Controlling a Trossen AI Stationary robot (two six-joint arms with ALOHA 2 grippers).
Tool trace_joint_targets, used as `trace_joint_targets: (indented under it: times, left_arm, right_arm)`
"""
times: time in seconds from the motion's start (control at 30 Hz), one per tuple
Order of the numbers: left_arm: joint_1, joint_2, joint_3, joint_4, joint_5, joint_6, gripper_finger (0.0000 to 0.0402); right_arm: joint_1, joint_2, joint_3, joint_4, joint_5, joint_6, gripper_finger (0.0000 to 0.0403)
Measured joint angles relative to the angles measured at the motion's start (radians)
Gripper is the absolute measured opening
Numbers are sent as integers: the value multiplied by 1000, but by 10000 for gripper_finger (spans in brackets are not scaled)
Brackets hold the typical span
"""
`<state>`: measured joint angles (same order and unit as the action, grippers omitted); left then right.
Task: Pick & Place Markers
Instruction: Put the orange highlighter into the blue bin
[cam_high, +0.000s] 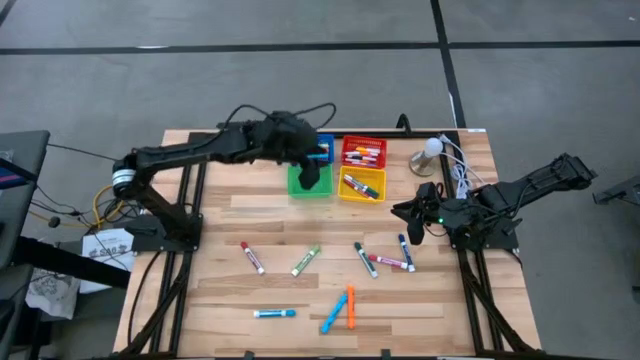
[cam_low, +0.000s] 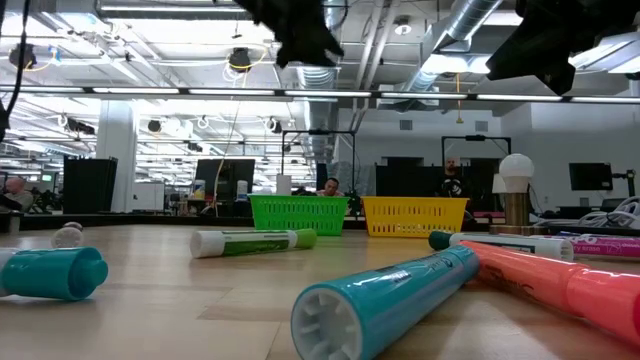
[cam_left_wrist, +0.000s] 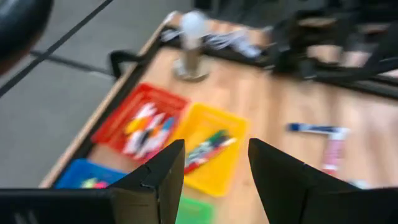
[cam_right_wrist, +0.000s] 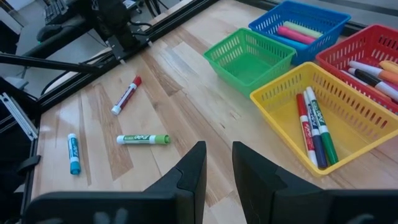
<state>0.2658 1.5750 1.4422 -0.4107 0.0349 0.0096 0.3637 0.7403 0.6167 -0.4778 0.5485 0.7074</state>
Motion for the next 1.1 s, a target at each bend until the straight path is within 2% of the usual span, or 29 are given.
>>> trace_joint_targets:
  times: [0.4,0.7,0.87,1.1]
  left_arm:
    - [-288,-49,-4,3,-4,-303,176]
    - [-447,-48,-95,14,-8,-597,176]
    - [-539,-48,-169,45,-78,-736,176]
    - [-660,-48,-256,75,-196,-750,176]
  right_arm:
    - [0,0,0,0,-2,0,67]
    - [0,0,0,0,-2,0,67]
    - [0,0,0,0,-2,0,67]
    - [1,0,0,32,-50,0,67]
